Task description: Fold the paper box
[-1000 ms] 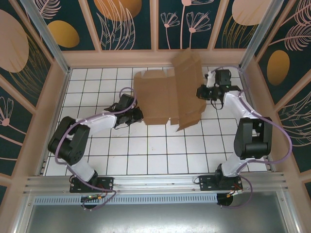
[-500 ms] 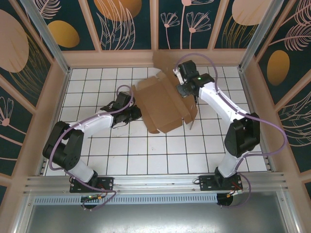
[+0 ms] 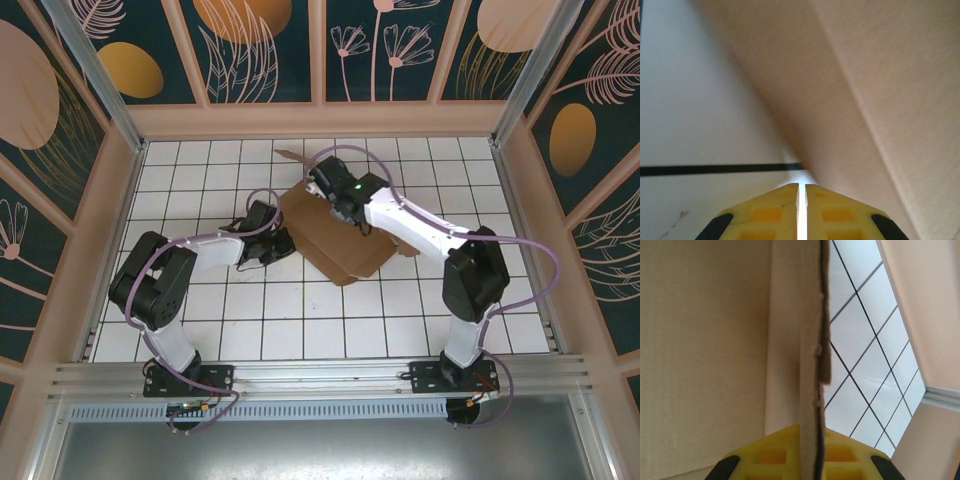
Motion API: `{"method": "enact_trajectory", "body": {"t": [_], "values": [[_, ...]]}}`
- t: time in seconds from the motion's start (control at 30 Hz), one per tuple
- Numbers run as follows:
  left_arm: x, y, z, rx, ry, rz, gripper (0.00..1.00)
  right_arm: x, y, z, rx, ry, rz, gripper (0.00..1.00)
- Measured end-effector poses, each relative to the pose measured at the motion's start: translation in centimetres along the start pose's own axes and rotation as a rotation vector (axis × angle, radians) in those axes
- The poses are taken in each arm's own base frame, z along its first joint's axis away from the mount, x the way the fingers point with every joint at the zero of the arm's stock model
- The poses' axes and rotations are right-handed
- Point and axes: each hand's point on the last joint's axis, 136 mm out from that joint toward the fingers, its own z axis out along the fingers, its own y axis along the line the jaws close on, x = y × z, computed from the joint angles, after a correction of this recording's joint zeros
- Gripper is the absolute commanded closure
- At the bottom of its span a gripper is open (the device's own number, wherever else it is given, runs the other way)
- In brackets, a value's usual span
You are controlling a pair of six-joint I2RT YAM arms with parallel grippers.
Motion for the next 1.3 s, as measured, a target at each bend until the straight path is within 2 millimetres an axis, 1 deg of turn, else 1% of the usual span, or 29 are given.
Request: {"method": "enact_trajectory", "body": {"t": [0.07,0.17,0.3,0.37,0.43,0.5,0.57,0.6,0.63,0.67,0.73,0.8,0.83,0.9,0.97,1.03,1.13,1.23,1.27,1.3], "values": [[0.6,0.6,0.3,-0.004,0.01,-0.015,0.89,-0.1,1.5,0.3,0.023,0.005,-0.04,0.93],[0.5,0.4,0.3,0.015,0.01,-0.026,0.9,0.1,3.3,1.2,0.046,0.019,-0.082,0.93],[0.4,0.3,0.1,0.017,0.003,-0.027,0.9,0.3,3.6,1.9,0.061,0.021,-0.078,0.9],[0.1,0.1,-0.8,0.016,-0.018,-0.023,0.89,0.0,3.4,1.9,0.055,0.008,-0.064,0.9],[-0.6,-0.6,-2.5,0.025,-0.06,-0.012,0.88,-0.2,3.4,1.9,0.01,-0.01,-0.047,0.89],[-1.9,-2.3,-5.4,0.06,-0.13,0.013,0.87,-0.7,2.7,1.5,-0.066,-0.05,-0.002,0.88],[-3.2,-4.1,-8.1,0.096,-0.194,0.037,0.85,-1.4,1.4,0.7,-0.151,-0.113,0.066,0.85],[-3.8,-4.9,-9.3,0.113,-0.222,0.049,0.84,-1.7,0.5,0.2,-0.178,-0.144,0.097,0.82],[-4.6,-6.2,-10.9,0.137,-0.262,0.067,0.82,-1.9,-0.7,-0.6,-0.208,-0.189,0.136,0.81],[-5.4,-7.5,-12.6,0.163,-0.297,0.081,0.79,-2.0,-1.9,-1.4,-0.222,-0.226,0.169,0.81],[-6.5,-9.2,-14.7,0.201,-0.339,0.108,0.68,-1.9,-3.5,-2.7,-0.235,-0.276,0.197,0.84],[-7.2,-10.7,-16.1,0.236,-0.363,0.131,0.58,-1.9,-4.3,-3.3,-0.216,-0.295,0.19,0.89],[-7.5,-11.3,-16.7,0.256,-0.368,0.135,0.56,-2.1,-4.3,-3.2,-0.199,-0.297,0.174,0.91],[-7.7,-11.6,-16.8,0.27,-0.357,0.138,0.53,-1.9,-4.1,-2.7,-0.157,-0.286,0.137,0.92],[-7.7,-11.4,-16.4,0.278,-0.332,0.127,0.52,-1.4,-3.2,-1.7,-0.131,-0.264,0.093,0.93],[-8.0,-10.8,-15.7,0.276,-0.305,0.102,0.52,-0.6,-1.9,-0.7,-0.124,-0.243,0.055,0.92],[-8.5,-9.8,-14.6,0.265,-0.275,0.065,0.52,0.0,-0.9,0.2,-0.13,-0.23,0.024,0.9],[-8.6,-9.4,-13.8,0.264,-0.255,0.052,0.53,-0.4,-1.1,0.3,-0.146,-0.26,0.055,0.89],[-8.5,-9.4,-13.5,0.269,-0.247,0.052,0.55,-0.5,-1.5,0.3,-0.161,-0.272,0.09,0.89],[-8.3,-9.5,-13.0,0.288,-0.234,0.05,0.57,-0.5,-2.2,0.6,-0.184,-0.287,0.153,0.86]]}}
